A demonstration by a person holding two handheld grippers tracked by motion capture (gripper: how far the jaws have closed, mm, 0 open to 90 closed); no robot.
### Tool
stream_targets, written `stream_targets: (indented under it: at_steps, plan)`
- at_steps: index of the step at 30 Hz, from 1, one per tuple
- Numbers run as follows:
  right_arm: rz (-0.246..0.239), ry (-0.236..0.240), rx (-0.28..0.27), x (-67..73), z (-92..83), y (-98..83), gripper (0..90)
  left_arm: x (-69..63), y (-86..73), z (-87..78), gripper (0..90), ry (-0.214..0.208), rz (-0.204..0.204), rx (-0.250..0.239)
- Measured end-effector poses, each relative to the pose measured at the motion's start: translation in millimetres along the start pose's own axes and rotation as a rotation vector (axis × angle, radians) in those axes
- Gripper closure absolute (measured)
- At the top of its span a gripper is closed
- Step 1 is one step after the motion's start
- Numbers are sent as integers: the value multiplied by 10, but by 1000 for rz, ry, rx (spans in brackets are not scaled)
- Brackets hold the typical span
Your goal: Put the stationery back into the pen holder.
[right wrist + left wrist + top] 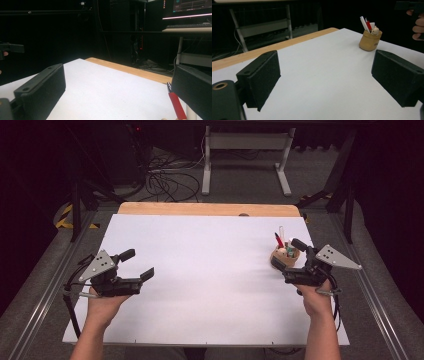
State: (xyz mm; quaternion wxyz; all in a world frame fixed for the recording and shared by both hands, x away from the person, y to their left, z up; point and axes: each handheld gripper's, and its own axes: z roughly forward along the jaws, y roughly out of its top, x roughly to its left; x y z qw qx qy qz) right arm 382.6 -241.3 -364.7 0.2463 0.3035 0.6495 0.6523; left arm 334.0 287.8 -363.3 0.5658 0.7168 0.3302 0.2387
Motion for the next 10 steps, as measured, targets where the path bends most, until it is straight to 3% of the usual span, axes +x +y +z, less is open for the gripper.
stream_targets:
  at_steps: [10]
  plan:
    - [-10, 0, 2, 23, -3, 13, 1, -5, -3, -8, 84, -7, -4, 3]
